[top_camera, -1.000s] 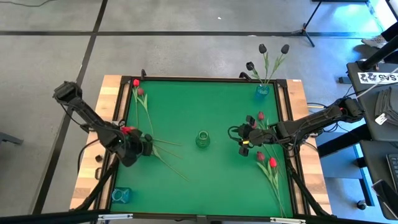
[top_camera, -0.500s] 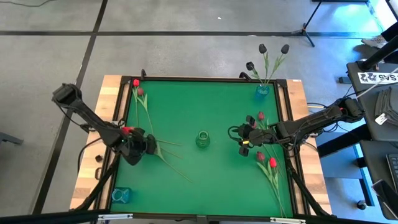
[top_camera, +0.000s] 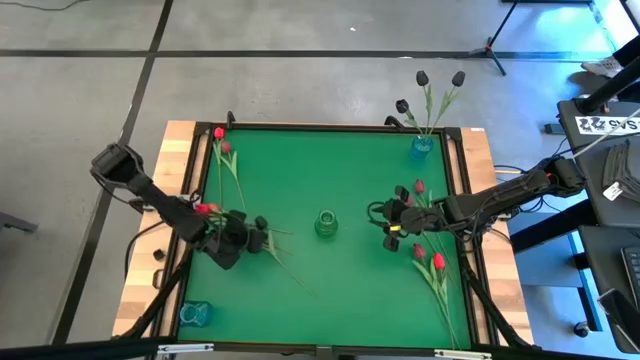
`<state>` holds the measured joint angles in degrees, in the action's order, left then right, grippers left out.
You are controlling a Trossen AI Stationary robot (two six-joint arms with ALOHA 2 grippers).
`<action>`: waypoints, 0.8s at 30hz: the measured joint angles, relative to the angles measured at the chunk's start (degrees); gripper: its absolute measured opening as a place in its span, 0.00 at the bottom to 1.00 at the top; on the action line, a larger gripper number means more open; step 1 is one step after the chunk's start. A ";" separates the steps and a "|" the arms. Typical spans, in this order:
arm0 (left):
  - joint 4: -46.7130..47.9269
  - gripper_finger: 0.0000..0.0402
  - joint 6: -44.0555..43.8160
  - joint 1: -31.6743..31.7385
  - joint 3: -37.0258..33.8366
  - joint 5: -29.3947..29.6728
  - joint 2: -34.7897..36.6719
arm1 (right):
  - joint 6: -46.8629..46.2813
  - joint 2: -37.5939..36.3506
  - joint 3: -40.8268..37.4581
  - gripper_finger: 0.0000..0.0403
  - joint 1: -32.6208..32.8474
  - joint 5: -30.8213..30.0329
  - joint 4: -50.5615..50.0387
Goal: Sort flowers into vase by color
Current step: Put the black flower into the top right blue vase
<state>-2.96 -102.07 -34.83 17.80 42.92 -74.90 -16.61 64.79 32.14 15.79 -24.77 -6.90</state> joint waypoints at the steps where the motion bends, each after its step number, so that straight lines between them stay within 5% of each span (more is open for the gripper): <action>1: -3.68 0.22 3.06 -0.10 0.00 0.62 -0.89 | 0.31 0.00 0.00 0.38 0.10 0.44 1.10; 6: -18.85 0.10 17.21 -0.56 0.00 2.32 -5.73 | 3.24 -0.02 0.00 0.38 2.57 0.88 7.14; 16: -33.04 0.04 27.11 -0.27 0.00 4.57 -13.30 | 3.32 4.71 0.38 0.38 12.57 -3.11 20.73; 19: -30.45 0.04 31.31 -1.20 0.00 4.30 -9.45 | 2.70 9.42 2.86 0.38 15.15 -5.31 21.23; 24: -12.69 0.04 33.00 -2.12 0.04 5.81 3.87 | -0.04 18.09 9.07 0.38 16.20 -6.82 21.36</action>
<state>-15.65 -69.07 -36.95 17.85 48.73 -71.04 -16.65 82.88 41.21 31.99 -31.59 14.46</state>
